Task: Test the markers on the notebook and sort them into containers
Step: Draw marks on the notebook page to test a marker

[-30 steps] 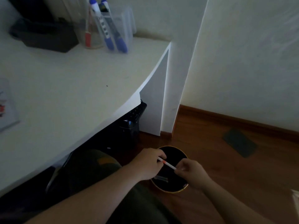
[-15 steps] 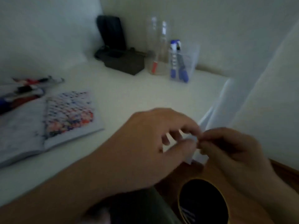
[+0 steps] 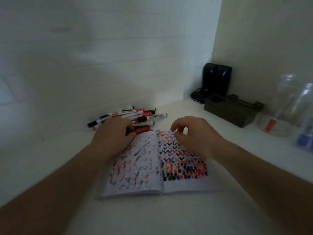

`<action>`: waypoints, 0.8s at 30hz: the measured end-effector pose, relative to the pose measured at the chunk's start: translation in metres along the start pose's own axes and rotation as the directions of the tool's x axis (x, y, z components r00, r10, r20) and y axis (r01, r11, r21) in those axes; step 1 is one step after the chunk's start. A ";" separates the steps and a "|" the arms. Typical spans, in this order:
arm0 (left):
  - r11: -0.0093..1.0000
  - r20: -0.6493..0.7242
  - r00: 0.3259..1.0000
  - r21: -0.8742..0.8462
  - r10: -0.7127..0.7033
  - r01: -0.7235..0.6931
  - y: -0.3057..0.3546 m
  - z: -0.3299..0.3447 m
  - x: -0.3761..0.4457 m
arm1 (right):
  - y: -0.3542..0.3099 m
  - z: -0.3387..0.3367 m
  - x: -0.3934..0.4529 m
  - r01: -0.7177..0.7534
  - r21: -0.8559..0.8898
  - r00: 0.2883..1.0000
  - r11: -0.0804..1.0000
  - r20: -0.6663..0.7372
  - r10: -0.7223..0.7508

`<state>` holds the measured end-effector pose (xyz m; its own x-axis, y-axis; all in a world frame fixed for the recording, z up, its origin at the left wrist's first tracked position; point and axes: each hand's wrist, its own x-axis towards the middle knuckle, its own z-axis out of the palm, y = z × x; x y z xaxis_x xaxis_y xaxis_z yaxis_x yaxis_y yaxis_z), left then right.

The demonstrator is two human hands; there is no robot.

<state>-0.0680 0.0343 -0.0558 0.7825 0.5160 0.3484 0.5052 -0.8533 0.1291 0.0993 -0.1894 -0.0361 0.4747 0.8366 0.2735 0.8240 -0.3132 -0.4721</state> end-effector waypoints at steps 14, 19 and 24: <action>0.939 -0.269 0.903 0.018 0.336 -0.344 0.040 -0.013 -0.021 | -0.004 0.018 -0.008 0.167 -0.056 0.954 0.984 -0.244 -0.176; 0.791 -0.457 0.679 0.098 0.575 -0.604 0.057 -0.009 -0.024 | -0.009 0.017 -0.006 0.315 -0.129 0.944 0.940 -0.062 -0.324; 0.780 -0.556 0.690 -0.115 0.463 -0.616 0.066 -0.008 -0.022 | -0.008 0.003 -0.011 0.180 -0.024 0.984 0.983 0.021 -0.179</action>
<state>-0.0545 -0.0344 -0.0480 0.5716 -0.0804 0.8166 -0.1297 -0.9915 -0.0069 0.0869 -0.1947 -0.0380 0.3126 0.8884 0.3362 0.9030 -0.1681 -0.3953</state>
